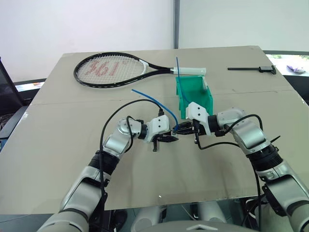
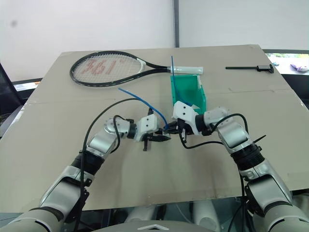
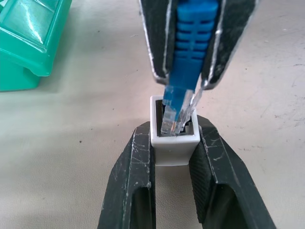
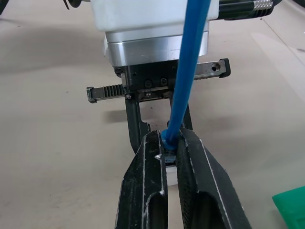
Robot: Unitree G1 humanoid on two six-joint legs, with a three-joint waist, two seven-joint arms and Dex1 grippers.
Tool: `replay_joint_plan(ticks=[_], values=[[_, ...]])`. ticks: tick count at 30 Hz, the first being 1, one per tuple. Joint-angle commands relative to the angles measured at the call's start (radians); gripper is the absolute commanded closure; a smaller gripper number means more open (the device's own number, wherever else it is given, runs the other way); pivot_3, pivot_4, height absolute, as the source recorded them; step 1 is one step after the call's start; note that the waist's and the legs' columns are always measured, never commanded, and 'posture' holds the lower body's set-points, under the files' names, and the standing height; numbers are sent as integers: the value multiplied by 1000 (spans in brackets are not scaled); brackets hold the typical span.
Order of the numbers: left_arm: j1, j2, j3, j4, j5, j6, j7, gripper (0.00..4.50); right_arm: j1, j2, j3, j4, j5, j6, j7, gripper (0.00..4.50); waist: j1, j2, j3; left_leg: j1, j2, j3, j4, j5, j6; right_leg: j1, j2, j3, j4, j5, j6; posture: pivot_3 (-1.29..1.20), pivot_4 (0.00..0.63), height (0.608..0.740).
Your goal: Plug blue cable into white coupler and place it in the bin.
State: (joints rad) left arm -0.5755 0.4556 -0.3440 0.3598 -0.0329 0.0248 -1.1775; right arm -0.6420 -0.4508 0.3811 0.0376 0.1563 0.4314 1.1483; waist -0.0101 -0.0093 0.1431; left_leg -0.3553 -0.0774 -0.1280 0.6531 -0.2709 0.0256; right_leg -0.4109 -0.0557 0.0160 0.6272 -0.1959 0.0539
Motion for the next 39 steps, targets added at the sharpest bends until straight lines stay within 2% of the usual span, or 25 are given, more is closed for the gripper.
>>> replay_joint_plan(ticks=[1,7,18,39], values=[[-18,-1,10,15,10,-14,11,4133,7,-22,31,21,-29,26,9,4500,0,0,0,0,0,0,0,0,0,0,0,0,0,0,0,0,150,740],[-16,-1,11,15,10,-18,10,4133,-6,-33,59,40,-53,4,18,4500,0,0,0,0,0,0,0,0,0,0,0,0,0,0,0,0,150,740],[-7,0,11,8,10,-20,14,4133,-75,-38,42,82,-55,-14,39,4500,0,0,0,-1,0,-1,0,0,0,0,0,-1,0,0,0,0,150,740],[-6,-3,13,8,9,-19,16,4133,-101,-29,12,57,-28,6,54,4500,2,0,1,-4,-1,-3,0,0,0,-3,-1,-3,-1,0,0,0,150,740]])
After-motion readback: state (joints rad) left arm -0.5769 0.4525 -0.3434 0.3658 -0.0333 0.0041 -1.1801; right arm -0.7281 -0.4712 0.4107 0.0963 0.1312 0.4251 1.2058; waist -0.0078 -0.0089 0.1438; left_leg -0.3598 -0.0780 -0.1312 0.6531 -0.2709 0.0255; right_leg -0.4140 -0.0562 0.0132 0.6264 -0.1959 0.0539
